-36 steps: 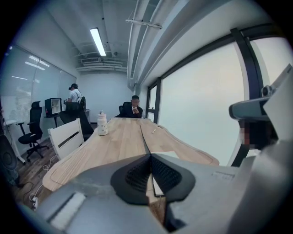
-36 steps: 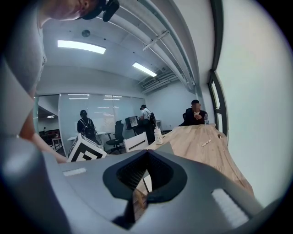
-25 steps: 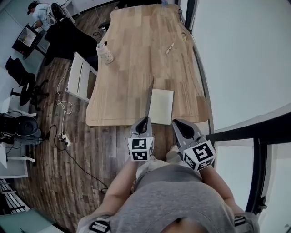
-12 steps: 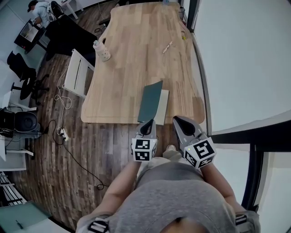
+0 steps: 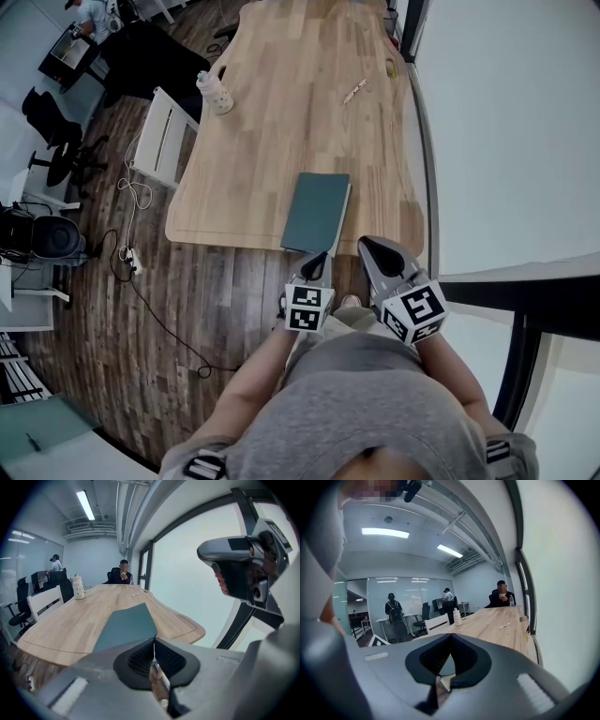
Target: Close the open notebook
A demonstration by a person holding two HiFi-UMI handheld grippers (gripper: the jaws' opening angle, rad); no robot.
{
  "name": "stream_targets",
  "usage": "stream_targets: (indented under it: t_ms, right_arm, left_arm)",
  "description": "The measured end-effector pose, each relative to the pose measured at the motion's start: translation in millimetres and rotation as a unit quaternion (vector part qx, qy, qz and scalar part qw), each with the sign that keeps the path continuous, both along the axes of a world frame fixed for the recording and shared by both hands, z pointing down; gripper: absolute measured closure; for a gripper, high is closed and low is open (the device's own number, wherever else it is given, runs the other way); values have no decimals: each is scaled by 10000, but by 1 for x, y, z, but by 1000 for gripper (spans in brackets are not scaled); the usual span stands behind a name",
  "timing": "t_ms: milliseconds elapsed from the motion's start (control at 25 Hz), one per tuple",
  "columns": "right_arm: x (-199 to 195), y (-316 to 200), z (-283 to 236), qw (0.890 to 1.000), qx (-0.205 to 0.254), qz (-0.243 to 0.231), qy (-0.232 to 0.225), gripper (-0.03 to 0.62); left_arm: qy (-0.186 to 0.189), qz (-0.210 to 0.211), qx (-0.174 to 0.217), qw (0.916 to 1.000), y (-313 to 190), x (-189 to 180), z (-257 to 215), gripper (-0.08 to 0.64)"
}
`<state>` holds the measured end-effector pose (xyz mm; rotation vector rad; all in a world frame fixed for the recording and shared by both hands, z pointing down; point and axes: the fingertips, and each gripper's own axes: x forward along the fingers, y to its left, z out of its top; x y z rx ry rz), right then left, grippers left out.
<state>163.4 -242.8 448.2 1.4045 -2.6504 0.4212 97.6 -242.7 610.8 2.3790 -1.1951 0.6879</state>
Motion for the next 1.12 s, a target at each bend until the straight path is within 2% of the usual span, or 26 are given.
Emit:
stream_targets:
  t_ms: [440,760,880,1120]
  right_arm:
    - [8,-9,13,9998,-185,-51,-68,592]
    - [13,-7,21,9995,-278,-75,-108,592]
    - [14,-6,22,9994,-299,-98,-115,592]
    - [15,-1,23,9993,-312,-163,-132,592]
  left_arm:
    - [-299,56,-470,9984,5,11,43,549]
    - [-349,-146,-657,9971,6,14,65,548]
    - [-362,-242,-870,9953,12,13,71,546]
    - [-429,-265,-744,9960,8,14,64,545]
